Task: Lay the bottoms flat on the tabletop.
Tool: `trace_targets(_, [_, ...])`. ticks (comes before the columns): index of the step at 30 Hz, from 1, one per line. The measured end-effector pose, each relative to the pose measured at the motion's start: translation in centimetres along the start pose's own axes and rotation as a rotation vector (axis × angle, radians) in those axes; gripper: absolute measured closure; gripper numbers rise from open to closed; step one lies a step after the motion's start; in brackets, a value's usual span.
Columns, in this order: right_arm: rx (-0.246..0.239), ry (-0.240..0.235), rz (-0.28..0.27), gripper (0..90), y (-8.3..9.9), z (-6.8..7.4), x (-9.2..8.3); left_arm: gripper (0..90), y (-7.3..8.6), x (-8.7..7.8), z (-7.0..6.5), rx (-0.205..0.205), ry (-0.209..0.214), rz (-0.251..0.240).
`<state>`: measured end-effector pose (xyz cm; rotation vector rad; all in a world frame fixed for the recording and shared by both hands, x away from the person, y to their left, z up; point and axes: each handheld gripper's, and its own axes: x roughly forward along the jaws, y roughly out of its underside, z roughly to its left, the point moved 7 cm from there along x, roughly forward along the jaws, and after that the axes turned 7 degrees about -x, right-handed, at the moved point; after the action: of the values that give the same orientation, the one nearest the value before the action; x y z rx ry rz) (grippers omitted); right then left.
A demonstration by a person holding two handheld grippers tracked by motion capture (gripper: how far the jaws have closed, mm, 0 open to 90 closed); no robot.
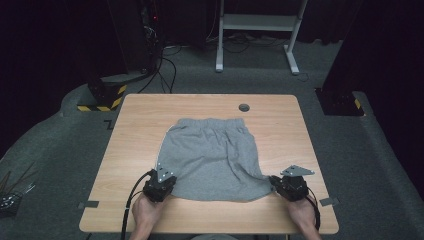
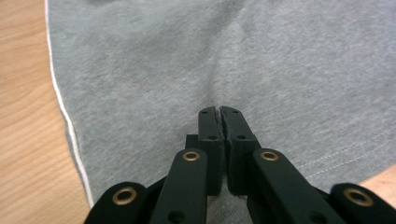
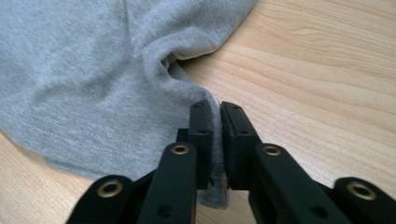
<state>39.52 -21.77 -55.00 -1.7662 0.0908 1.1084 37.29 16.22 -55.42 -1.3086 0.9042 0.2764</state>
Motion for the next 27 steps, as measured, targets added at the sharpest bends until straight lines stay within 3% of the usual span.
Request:
trace_targets(5, [0.013, -0.013, -0.066, 68.9, -1.7, 0.3, -0.1, 65.8, -0.9, 0.4, -0.3, -0.035, 0.021, -0.032])
trace_targets(8, [-0.025, 0.002, -0.083, 64.9, -3.3, 0.7, 0.3, 54.5, -1.5, 1.0, -0.3, -0.039, 0.013, -0.035])
trace_targets(11, [-0.052, 0.002, -0.068, 63.2, -4.8, 0.9, 1.7, 50.0, -1.7, 1.8, 0.0, -0.061, 0.01, -0.024])
trace_targets(14, [0.012, -0.003, -0.038, 57.9, -5.6, 0.3, 3.7, 47.3, -1.5, 2.4, 0.5, -0.096, 0.01, -0.017])
trace_targets(17, [0.064, -0.009, -0.005, 50.7, -6.0, -0.5, 5.5, 44.3, -0.9, 3.0, 0.8, -0.097, 0.01, -0.008])
trace_targets(19, [0.068, -0.018, 0.034, 49.1, -5.9, -0.6, 6.7, 41.9, -0.8, 2.9, 0.7, -0.091, 0.013, -0.018])
trace_targets(21, [0.065, -0.015, 0.05, 51.9, -5.9, -0.6, 7.3, 40.5, -0.7, 3.0, 0.7, -0.092, 0.016, -0.028])
trace_targets(25, [0.035, -0.029, 0.059, 74.4, -5.8, -0.5, 7.7, 37.0, -0.5, 3.1, 0.8, -0.09, 0.021, -0.069])
trace_targets(27, [0.013, -0.026, 0.059, 81.0, -6.0, -0.7, 7.4, 36.9, -0.5, 3.1, 0.8, -0.088, 0.017, -0.069])
